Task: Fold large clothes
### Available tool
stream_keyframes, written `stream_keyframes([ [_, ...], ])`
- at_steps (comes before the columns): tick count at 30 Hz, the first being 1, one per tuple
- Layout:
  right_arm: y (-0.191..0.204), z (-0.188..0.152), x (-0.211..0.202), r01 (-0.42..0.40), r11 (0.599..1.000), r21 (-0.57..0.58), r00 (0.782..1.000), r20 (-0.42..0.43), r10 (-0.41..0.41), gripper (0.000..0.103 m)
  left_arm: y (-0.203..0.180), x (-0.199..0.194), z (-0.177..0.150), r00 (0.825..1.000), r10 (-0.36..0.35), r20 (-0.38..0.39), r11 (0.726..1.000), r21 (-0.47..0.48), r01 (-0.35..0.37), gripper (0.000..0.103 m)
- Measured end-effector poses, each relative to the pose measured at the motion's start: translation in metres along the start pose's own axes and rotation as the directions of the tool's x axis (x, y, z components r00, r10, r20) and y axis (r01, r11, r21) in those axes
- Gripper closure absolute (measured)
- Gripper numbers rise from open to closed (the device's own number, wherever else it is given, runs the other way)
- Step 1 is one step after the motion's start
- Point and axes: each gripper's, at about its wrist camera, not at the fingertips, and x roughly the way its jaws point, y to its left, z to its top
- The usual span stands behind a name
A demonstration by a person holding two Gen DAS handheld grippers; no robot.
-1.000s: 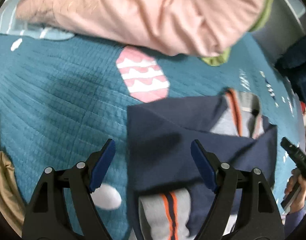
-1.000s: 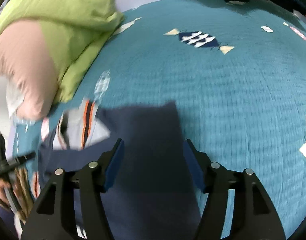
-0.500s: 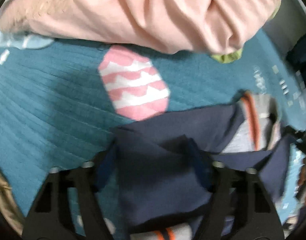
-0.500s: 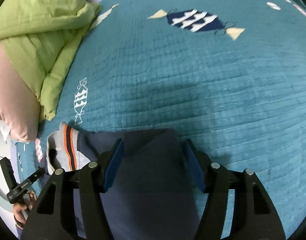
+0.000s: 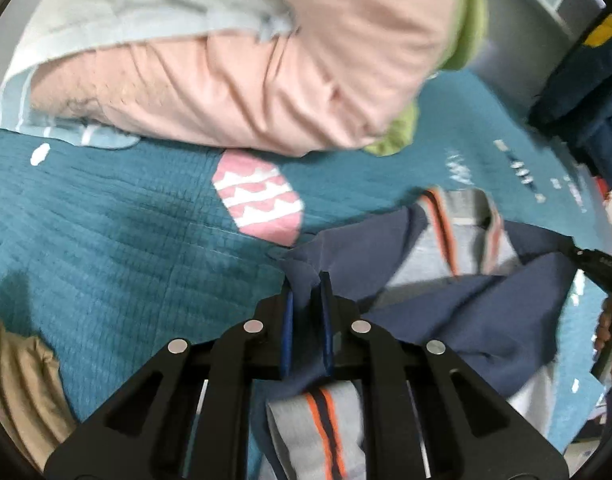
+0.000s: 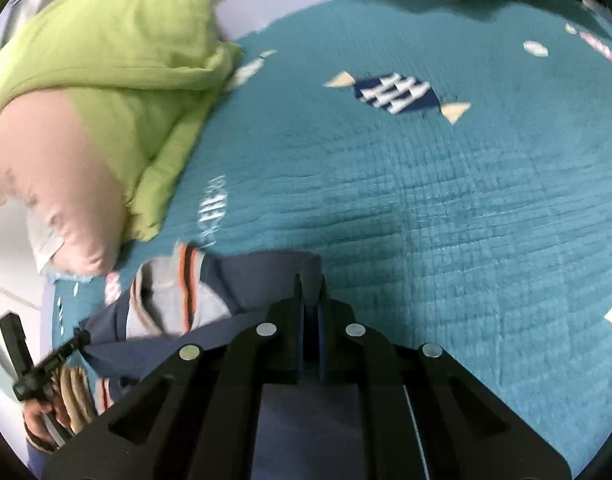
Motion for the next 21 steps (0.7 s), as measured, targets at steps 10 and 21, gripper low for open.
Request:
stream_keyframes([
  [10, 0.021, -0.06, -0.109, -0.062, 0.996, -0.068, 0.998, 0.029, 0.064, 0.099, -0.035, -0.118, -0.08, 0.995, -0.052, 0.081, 0.997, 0.056, 0.048, 0.093],
  [21, 0.003, -0.192, -0.2, -0.063, 0.995, -0.073, 0.997, -0.041, 0.06, 0.098, -0.032, -0.171, -0.258, 0.991, -0.13, 0.017, 0.99, -0.06, 0.131, 0.093],
])
